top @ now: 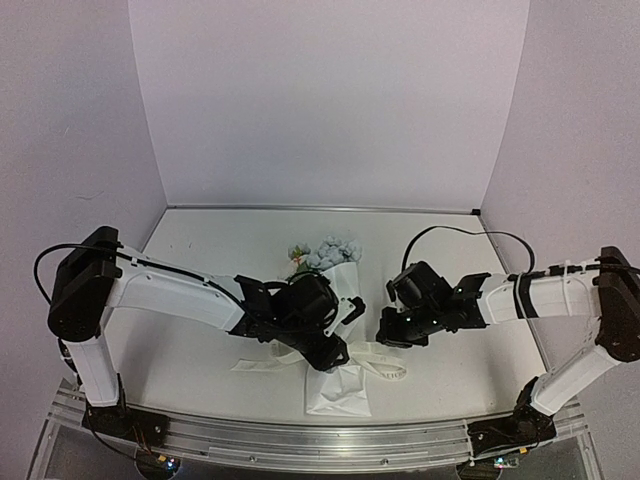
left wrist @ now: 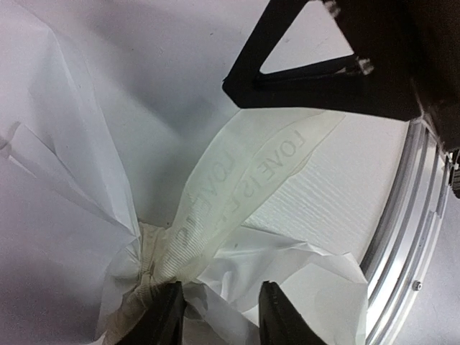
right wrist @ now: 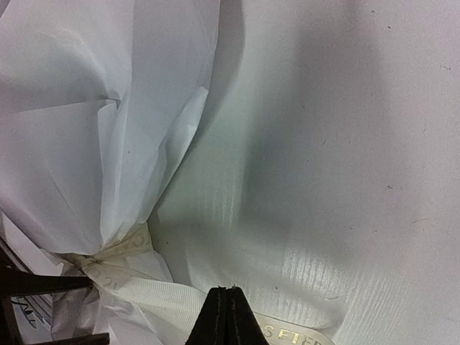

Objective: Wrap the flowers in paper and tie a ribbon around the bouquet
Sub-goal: Adjust the ribbon on the folded bouquet.

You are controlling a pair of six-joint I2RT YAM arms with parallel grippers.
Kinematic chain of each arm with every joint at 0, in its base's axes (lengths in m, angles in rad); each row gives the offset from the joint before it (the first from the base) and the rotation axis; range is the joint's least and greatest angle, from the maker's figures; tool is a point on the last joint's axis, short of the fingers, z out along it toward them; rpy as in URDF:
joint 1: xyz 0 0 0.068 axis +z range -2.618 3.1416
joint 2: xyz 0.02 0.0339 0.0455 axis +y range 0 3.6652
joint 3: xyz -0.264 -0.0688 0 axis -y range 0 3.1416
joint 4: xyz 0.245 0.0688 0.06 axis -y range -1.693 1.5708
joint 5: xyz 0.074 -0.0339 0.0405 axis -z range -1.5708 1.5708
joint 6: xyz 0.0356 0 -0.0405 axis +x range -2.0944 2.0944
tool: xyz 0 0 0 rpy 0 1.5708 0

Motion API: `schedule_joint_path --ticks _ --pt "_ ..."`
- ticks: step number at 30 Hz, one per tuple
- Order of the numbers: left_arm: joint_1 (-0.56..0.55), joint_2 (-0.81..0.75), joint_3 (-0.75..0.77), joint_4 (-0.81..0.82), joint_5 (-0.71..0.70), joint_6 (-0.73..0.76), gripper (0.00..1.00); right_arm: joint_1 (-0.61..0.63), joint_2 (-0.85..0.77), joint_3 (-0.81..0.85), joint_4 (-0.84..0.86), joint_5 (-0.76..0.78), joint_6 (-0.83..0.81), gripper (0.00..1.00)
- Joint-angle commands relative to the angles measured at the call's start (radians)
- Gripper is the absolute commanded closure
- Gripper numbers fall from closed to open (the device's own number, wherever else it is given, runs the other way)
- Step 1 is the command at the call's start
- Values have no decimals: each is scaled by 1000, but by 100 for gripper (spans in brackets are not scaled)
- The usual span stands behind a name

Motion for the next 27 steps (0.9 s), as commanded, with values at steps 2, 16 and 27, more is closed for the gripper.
schedule_joint_path --ticks 2,16,27 --pt "1 10 24 -75 -82 8 71 -14 -11 -21 20 32 12 100" --pt "1 -23 -30 -78 -90 -11 74 -71 -81 -97 19 42 3 100" --pt "1 -45 -60 -70 -89 -17 74 -112 -100 -115 -4 68 -5 100"
